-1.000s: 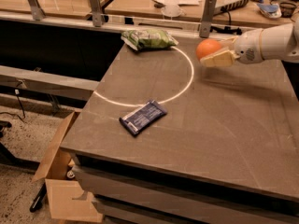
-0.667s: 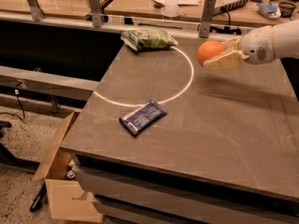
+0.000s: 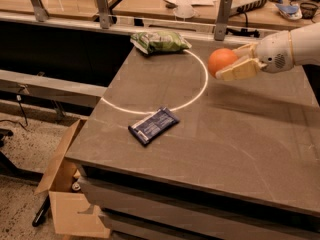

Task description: Move orange near rxbar blueberry

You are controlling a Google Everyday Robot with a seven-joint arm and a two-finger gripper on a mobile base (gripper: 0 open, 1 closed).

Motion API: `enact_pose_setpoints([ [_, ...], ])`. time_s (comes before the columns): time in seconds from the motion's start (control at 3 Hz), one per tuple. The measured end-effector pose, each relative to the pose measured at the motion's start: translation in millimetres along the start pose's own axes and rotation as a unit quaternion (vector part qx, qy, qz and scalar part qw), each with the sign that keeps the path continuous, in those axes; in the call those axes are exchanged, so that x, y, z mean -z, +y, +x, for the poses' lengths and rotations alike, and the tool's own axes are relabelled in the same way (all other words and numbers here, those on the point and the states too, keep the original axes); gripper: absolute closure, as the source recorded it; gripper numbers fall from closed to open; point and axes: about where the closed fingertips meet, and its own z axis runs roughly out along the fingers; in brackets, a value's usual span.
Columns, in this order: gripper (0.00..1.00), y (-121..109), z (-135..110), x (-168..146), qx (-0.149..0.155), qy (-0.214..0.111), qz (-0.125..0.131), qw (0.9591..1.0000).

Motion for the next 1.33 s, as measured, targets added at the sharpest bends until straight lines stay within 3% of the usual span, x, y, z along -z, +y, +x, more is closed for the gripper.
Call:
enact_pose_setpoints([
  [0.33,1.0,52,-16,-2,0.019,-0.007,-0.004,0.9998],
  [1.0,1.0,127,4,-48,0.004,0.01,-0.052,0.9986],
  [1.33,0.75,148,12,-72,-0.005,0.015,-0.08,0.9967],
])
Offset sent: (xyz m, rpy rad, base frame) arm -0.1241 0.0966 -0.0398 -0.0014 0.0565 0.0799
